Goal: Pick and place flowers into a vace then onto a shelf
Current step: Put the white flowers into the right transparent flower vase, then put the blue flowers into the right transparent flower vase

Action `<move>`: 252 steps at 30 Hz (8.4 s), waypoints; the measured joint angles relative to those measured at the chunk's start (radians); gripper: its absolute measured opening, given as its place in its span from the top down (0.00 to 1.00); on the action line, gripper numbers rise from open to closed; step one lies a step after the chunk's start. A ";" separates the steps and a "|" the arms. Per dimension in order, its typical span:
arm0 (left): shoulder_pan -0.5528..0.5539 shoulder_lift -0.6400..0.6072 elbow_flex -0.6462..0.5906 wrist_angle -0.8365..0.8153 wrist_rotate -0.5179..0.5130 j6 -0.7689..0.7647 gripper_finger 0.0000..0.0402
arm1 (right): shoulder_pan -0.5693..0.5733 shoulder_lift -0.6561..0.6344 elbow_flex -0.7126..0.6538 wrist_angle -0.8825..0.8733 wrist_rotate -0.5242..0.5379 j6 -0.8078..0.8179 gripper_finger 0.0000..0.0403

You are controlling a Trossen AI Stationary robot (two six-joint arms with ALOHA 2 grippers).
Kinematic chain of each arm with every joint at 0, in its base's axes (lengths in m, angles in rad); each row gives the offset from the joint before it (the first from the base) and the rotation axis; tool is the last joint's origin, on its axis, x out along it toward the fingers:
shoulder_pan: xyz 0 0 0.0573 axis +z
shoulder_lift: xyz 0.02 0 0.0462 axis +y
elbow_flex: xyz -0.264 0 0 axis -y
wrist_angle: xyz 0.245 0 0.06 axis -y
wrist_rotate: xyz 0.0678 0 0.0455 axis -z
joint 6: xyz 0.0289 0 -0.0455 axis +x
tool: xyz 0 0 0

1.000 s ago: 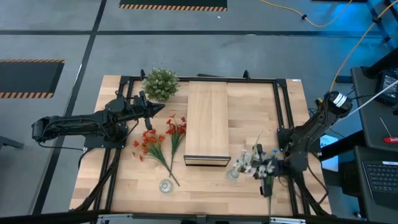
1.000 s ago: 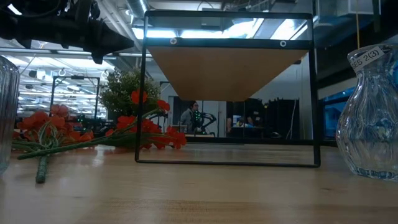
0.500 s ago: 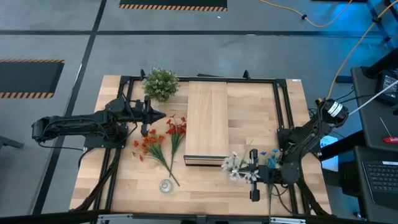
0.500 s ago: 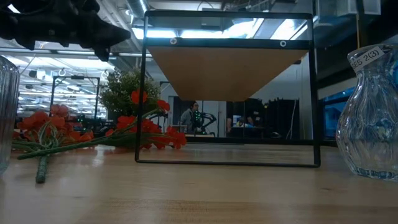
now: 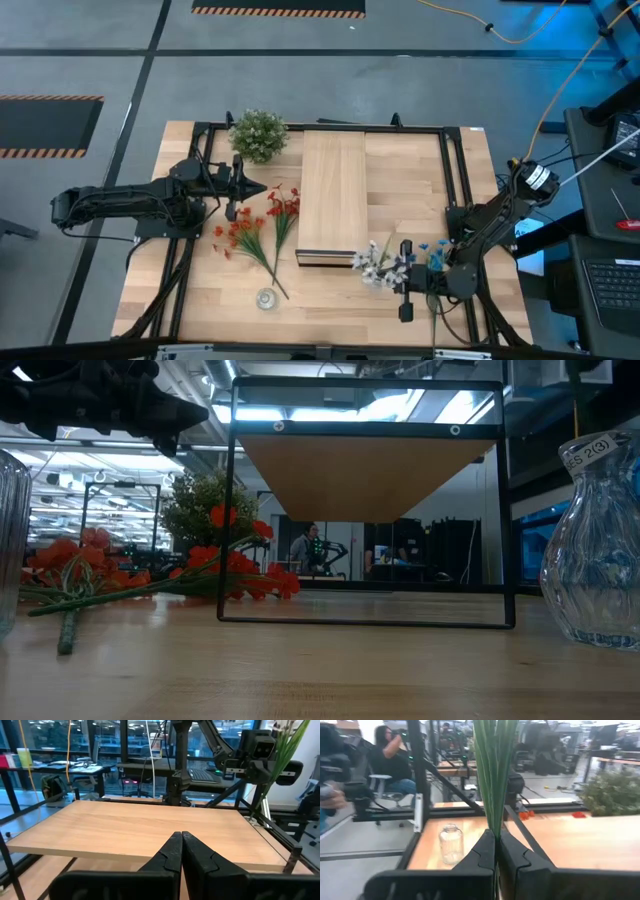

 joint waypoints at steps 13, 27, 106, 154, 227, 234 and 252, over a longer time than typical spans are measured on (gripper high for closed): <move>0.000 0.000 0.000 -0.042 0.022 -0.026 0.99 | 0.001 0.113 -0.001 0.053 0.076 0.102 0.99; 0.000 0.000 0.000 -0.042 0.022 -0.053 0.99 | 0.057 0.176 -0.001 0.054 0.255 0.179 0.99; -0.595 0.047 0.000 -0.034 -0.615 0.009 0.99 | 0.270 0.095 0.042 0.262 0.445 -0.212 0.82; -0.657 0.046 0.000 -0.048 -0.626 0.008 0.99 | 0.124 0.239 0.800 -2.174 -0.506 1.813 1.00; -0.656 0.046 0.000 -0.049 -0.614 0.018 0.99 | 0.219 0.632 0.964 -2.340 -0.862 2.335 0.40; -0.656 0.046 0.000 -0.049 -0.615 0.000 0.99 | 0.205 0.697 0.964 -2.324 -0.970 2.347 0.40; -0.656 0.046 0.000 -0.048 -0.615 0.000 0.99 | 0.201 0.758 0.967 -2.311 -0.931 2.349 0.40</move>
